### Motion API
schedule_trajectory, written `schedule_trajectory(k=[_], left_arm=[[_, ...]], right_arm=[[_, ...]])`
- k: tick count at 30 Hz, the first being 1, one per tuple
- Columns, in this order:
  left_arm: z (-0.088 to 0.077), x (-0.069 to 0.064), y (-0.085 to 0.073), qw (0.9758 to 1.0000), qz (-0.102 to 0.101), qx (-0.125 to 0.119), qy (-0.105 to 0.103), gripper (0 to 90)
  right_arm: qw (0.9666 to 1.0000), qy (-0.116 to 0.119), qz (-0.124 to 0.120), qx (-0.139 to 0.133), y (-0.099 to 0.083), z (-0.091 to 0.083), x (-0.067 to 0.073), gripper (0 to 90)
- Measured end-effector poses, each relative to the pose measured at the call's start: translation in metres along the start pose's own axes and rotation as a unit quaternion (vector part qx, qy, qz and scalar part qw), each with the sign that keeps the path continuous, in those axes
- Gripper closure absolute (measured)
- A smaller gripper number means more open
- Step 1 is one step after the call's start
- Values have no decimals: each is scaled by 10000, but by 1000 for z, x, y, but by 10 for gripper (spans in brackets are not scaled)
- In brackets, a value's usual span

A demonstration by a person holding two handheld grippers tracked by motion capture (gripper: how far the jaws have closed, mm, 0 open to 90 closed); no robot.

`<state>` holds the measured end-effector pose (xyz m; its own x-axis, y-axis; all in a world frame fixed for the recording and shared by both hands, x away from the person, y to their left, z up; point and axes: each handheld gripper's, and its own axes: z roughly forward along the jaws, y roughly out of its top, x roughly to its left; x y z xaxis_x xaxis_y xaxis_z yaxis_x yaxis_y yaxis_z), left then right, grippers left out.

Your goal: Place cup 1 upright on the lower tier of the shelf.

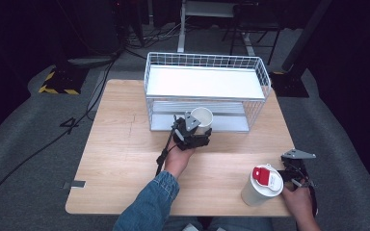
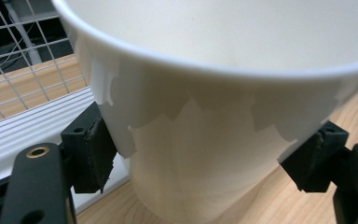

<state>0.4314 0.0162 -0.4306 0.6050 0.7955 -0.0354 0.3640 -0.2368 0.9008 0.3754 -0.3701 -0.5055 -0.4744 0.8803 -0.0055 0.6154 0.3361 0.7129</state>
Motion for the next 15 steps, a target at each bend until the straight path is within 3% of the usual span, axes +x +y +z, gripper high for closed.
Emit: schedule_trajectory(k=[15], left_arm=[[24,12,-7,9992,-318,-96,202,228]], right_arm=[[10000,1,0,1,0,0,0,17]])
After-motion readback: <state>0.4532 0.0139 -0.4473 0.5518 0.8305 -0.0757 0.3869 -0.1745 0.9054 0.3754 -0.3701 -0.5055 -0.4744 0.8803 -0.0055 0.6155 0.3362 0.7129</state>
